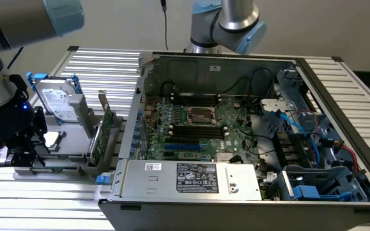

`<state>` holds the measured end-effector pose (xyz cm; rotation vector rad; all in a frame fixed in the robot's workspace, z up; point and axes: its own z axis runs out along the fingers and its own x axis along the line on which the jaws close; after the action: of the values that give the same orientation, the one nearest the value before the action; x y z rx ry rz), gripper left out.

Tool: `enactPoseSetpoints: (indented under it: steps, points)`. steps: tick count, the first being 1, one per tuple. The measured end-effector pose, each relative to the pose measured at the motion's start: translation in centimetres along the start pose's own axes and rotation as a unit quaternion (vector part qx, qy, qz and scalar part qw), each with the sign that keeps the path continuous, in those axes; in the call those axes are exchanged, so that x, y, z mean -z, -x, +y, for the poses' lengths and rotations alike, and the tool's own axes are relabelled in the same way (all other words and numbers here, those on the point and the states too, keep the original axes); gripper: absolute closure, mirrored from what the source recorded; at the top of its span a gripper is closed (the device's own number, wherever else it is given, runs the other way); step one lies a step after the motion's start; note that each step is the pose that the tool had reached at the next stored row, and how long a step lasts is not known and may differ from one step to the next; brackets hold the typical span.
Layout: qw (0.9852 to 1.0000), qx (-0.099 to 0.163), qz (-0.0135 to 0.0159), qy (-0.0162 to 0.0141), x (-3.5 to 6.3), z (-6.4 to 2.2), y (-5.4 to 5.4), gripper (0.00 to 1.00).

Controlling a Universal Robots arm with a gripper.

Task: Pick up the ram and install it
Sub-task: 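Pick up the ram and move it above insertion slot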

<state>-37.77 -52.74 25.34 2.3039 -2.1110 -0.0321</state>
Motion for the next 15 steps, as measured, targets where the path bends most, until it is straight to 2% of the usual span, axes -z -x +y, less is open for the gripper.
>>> enactPoseSetpoints:
  steps: [9, 15]
  points:
    - [1.0000, 0.000, 0.0000, 0.0000, -1.64, -0.05, 0.1, 0.64]
    - [1.0000, 0.000, 0.0000, 0.0000, -2.74, -0.14, 0.8, 0.64]
